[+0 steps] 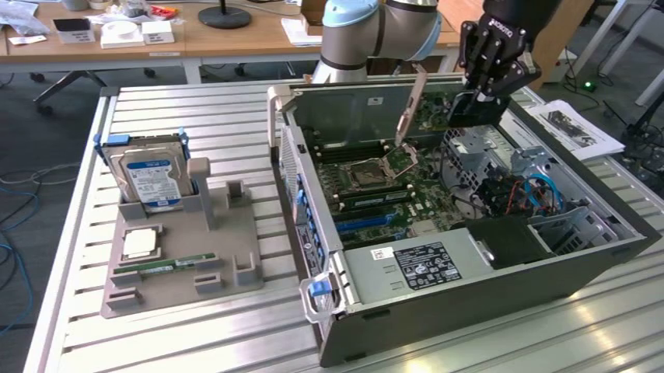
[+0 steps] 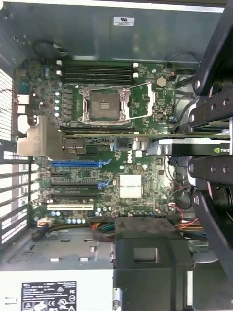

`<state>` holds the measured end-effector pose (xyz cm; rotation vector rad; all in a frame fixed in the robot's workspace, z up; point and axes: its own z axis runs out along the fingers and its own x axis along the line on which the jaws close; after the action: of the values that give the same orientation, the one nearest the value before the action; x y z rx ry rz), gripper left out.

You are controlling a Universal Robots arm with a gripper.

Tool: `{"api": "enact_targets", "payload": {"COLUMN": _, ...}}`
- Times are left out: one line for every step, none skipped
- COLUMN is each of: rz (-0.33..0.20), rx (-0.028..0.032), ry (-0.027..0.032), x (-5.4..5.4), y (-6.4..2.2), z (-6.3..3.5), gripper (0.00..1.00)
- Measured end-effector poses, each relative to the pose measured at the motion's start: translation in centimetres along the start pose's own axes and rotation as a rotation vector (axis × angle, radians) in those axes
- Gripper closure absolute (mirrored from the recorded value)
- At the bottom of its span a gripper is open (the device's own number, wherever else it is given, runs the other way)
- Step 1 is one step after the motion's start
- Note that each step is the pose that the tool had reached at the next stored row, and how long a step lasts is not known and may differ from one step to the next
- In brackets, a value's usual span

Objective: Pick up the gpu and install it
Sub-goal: 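Insert the gpu into the slot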

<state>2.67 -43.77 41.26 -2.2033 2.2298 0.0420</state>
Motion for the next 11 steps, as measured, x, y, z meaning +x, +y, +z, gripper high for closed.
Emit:
{"api": "enact_targets", "payload": {"rz": -0.004, "rx": 0.0045, "ry": -0.0001, "x": 0.00, "y": 0.02, "z": 0.06, "gripper": 0.73}}
{"api": "enact_targets", "payload": {"rz": -0.007, "rx": 0.0082, "ry": -0.0001, "x": 0.01, "y": 0.05, "z": 0.11, "gripper": 0.73}}
{"api": "enact_targets", "payload": {"rz": -0.009, "rx": 0.0095, "ry": 0.0001, "x": 0.01, "y": 0.08, "z": 0.12, "gripper": 0.73}}
{"api": "enact_targets", "payload": {"rz": -0.009, "rx": 0.0096, "ry": 0.0001, "x": 0.01, "y": 0.09, "z": 0.12, "gripper": 0.73}}
{"api": "enact_targets", "payload": {"rz": -0.009, "rx": 0.0096, "ry": 0.0001, "x": 0.01, "y": 0.09, "z": 0.12, "gripper": 0.73}}
{"api": "enact_targets", "payload": {"rz": -0.009, "rx": 0.0096, "ry": 0.0000, "x": 0.01, "y": 0.09, "z": 0.12, "gripper": 0.73}}
{"api": "enact_targets", "payload": {"rz": -0.009, "rx": 0.0097, "ry": -0.0001, "x": 0.01, "y": 0.09, "z": 0.13, "gripper": 0.73}}
{"api": "enact_targets", "payload": {"rz": -0.009, "rx": 0.0097, "ry": -0.0001, "x": 0.01, "y": 0.09, "z": 0.13, "gripper": 0.73}}
{"api": "enact_targets", "payload": {"rz": -0.009, "rx": 0.0098, "ry": -0.0001, "x": 0.01, "y": 0.14, "z": 0.13, "gripper": 0.73}}
{"api": "enact_targets", "payload": {"rz": -0.009, "rx": 0.0104, "ry": -0.0004, "x": 0.01, "y": 0.25, "z": 0.15, "gripper": 0.73}}
{"api": "enact_targets", "payload": {"rz": -0.009, "rx": 0.0114, "ry": -0.0005, "x": 0.01, "y": 0.41, "z": 0.18, "gripper": 0.73}}
